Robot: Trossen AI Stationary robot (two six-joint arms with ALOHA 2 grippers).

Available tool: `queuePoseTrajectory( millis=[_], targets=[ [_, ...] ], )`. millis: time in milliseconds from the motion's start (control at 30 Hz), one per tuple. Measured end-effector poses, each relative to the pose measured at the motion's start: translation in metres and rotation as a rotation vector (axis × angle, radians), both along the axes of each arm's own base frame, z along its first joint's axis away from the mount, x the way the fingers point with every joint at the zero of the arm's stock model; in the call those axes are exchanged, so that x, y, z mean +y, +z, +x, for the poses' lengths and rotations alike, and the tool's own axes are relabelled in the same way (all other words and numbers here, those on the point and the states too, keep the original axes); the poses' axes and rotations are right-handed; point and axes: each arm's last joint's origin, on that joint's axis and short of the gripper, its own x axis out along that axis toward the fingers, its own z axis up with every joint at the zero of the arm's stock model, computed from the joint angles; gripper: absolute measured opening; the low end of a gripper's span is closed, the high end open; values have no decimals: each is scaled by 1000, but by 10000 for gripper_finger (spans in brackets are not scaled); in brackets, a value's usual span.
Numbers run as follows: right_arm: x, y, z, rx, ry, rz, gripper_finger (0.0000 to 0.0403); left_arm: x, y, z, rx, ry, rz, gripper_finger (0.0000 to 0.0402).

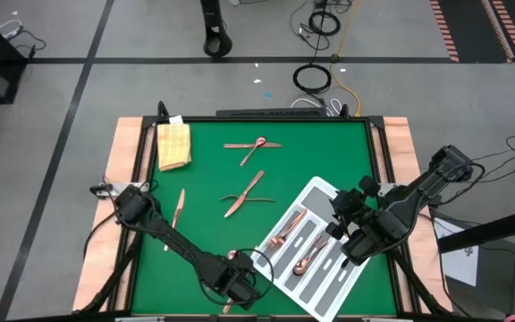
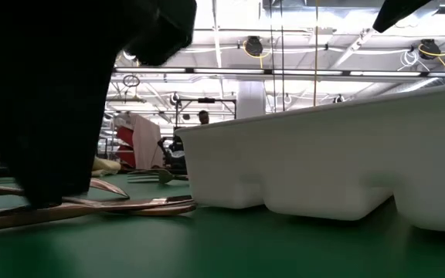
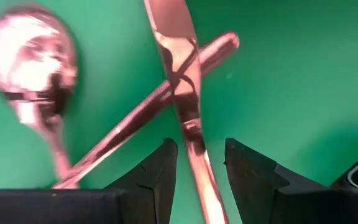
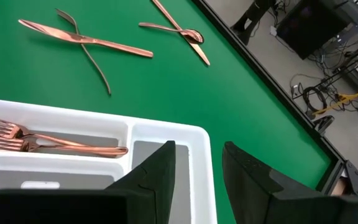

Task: Sort silverware
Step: Put the bronze knife into the silverware tray

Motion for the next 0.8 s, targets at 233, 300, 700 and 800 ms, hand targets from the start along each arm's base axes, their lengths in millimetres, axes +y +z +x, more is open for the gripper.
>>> queuePoseTrajectory(
  millis=[233, 300, 700, 800],
  targets=[
    [0, 0, 0, -14, 3, -17, 122, -4, -19, 3, 48, -15, -4, 139],
    [0, 1, 0, -12, 5, -19, 122, -2, -25, 0, 92, -40, 19, 127],
    [0, 0, 0, 3, 20, -28, 122, 1, -32, -2, 146, -116, 62, 24],
    [0, 0, 0, 3, 20, -28, 122, 0, -29, -1, 147, -107, 67, 24]
  ],
)
